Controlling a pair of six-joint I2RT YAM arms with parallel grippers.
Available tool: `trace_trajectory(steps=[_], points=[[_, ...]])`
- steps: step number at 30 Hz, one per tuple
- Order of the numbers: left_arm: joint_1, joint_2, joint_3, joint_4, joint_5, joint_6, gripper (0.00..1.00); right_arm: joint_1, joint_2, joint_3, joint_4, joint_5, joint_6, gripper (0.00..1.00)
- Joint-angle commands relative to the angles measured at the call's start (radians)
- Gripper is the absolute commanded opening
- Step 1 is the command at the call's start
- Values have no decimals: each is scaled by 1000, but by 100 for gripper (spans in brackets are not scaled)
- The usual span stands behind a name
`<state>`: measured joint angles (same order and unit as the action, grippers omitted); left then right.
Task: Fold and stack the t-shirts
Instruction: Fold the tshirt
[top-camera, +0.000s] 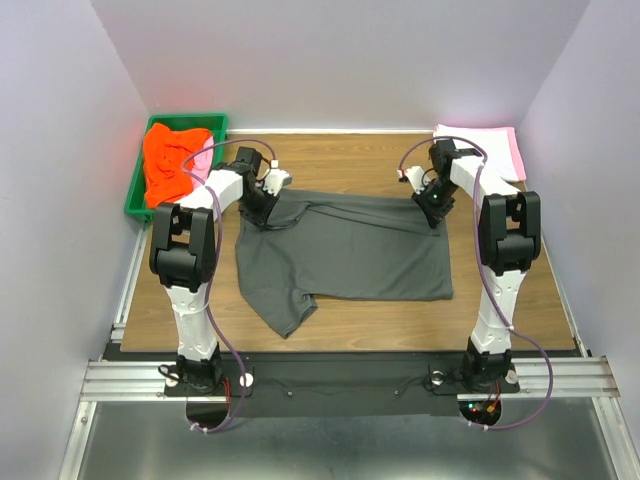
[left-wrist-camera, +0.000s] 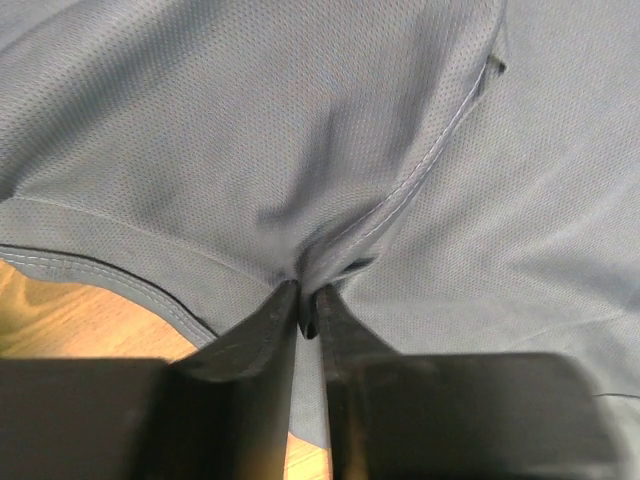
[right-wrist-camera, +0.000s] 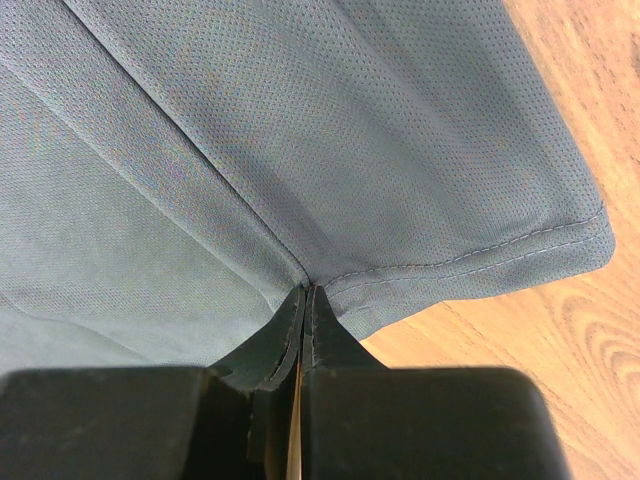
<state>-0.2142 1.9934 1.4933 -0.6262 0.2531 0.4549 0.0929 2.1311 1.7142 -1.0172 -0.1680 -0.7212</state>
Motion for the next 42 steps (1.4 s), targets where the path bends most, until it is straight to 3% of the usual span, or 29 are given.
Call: trace_trajectory(steps=[1, 4, 13, 28, 31, 32, 33, 35, 38, 42], points=[[4, -24, 44, -27, 5, 10, 9, 7, -22, 13, 14, 7, 3, 1], [12, -39, 61, -47, 5, 14, 0, 7, -28, 13, 14, 10, -1, 1], [101, -108, 67, -156, -14, 91, 0, 7, -80, -42, 22, 41, -55, 1], [104, -143, -16, -170, 5, 125, 0, -2, -120, -93, 22, 51, -141, 1], [104, -146, -30, -175, 14, 130, 6, 1, -122, -99, 14, 41, -149, 1], [104, -148, -34, -178, 14, 131, 17, 1, -125, -94, -3, 30, -150, 4], [104, -157, -38, -181, 24, 142, 23, 2, -125, -90, -15, 24, -153, 17], [104, -176, -39, -185, 54, 156, 35, 4, -134, -84, -37, 12, -155, 26], [93, -226, -28, -205, 144, 182, 43, 4, -145, -74, -46, -10, -142, 29], [30, -257, -19, -221, 236, 202, 45, 2, -135, -54, -73, -24, -127, 29]])
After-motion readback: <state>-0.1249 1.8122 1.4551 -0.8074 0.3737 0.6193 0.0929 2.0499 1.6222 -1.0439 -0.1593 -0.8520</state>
